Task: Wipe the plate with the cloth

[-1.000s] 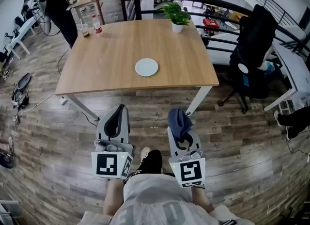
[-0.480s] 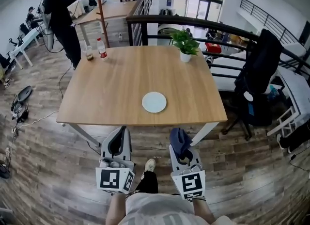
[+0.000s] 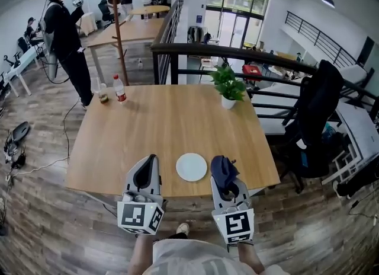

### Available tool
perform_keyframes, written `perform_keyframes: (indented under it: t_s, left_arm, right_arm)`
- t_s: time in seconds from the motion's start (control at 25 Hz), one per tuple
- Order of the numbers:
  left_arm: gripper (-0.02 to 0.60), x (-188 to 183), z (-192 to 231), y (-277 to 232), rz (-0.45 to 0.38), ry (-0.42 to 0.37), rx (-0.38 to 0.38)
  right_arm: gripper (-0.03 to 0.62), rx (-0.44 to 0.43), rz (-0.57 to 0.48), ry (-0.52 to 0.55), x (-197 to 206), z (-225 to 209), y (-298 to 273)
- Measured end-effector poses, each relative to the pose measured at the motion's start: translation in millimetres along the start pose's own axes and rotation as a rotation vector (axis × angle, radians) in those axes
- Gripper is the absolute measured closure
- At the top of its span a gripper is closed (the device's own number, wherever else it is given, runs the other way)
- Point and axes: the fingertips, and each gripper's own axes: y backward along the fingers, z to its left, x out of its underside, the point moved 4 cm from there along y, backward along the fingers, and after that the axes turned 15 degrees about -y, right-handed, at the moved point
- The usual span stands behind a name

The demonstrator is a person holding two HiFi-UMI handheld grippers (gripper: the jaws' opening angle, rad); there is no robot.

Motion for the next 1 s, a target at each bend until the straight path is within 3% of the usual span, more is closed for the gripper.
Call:
perform_keyframes:
  t_s: [0.12,0.32,0.6,1.0]
  left_arm:
    - [0.574,11.2,6.9,-26.3,-0.001,0.002,0.026]
    - [0.574,37.2,5.9,-61.7,0.047,-0.066,0.047]
    - [0.574,36.6,-18.0,-97.6,0.037,-0.031,0.102]
    - [0.574,21.2,-23.4,-130.1,0.037,-0.065,0.009]
  right_arm:
    - [0.537,0.011,0.016,-0.028,0.6,-8.9,-22.4]
    - [0.537,0.016,0.051,-0.063,9.6,-14.5,-39.5]
    - [0.537,0.067,0.06,-0.106,12.6,-58.2,-59.2]
    - [0.537,-0.046,-0.007,-0.109,-4.1,-101.0,-95.1]
